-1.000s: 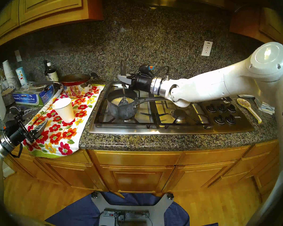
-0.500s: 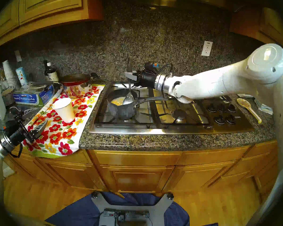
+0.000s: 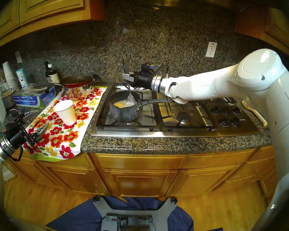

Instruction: Pour oats into pot and stir with a spoon

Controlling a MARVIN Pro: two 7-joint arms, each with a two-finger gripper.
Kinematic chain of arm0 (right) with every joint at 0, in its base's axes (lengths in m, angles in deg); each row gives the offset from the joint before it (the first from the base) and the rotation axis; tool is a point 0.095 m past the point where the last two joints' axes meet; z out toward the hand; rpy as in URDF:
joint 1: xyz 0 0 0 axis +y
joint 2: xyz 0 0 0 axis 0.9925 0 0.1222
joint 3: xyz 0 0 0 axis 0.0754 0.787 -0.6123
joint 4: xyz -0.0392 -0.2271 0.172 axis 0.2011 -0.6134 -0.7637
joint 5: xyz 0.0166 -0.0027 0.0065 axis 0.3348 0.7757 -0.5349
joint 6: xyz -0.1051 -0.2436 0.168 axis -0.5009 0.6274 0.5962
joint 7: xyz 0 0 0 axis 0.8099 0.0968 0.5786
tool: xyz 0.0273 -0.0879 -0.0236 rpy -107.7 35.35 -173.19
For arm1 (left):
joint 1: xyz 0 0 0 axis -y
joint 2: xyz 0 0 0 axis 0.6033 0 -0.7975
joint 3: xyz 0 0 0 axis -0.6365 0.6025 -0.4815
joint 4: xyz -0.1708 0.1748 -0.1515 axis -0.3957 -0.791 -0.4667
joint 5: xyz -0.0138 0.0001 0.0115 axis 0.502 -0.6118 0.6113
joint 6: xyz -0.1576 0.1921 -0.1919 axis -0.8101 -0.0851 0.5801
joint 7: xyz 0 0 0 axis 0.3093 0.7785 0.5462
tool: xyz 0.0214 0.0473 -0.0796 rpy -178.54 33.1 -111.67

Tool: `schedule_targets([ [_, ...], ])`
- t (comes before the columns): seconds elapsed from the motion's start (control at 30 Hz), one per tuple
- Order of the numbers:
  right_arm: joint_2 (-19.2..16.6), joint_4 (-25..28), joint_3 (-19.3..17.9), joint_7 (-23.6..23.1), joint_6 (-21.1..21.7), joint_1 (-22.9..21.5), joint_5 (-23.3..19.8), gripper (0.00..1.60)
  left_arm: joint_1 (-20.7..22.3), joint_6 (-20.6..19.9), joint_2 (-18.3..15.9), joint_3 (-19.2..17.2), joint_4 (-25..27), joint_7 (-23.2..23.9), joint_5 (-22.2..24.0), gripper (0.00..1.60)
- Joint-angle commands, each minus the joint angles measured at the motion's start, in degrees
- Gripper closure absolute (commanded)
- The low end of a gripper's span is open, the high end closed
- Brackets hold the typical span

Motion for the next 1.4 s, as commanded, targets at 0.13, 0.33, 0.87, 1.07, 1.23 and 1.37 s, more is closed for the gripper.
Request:
schedule_targets([
  [0.13,1.43,-0.35,-3.44,-1.10,-1.04,-2.47,-0.97,1.60,0.77,0.06,-0.32,-0.96,1.03,-0.06,1.02,0.00],
  [0.33,-1.31,4.95,-2.98,-1.56,-2.38,-4.27,-0.69,1.60,0.76,0.06,-0.32,-0.97,1.03,-0.06,1.03,0.00],
  [0.87,-6.58,11.37,1.31,-0.29,-4.16,-7.72,0.37,1.60,0.77,0.09,-0.33,-0.94,1.01,-0.08,0.96,0.00],
  [1.07,-6.48,10.38,2.41,0.69,-4.00,-7.24,0.39,1.60,0.77,0.07,-0.32,-0.96,1.03,-0.07,1.01,0.00],
  [1.23,-5.38,8.00,1.68,1.91,-2.91,-5.33,-1.07,1.60,0.76,0.05,-0.31,-0.98,1.05,-0.05,1.07,0.00],
  [1.37,-4.20,6.13,1.12,2.37,-1.78,-4.06,-1.96,1.60,0.76,0.04,-0.31,-0.98,1.05,-0.04,1.09,0.00],
])
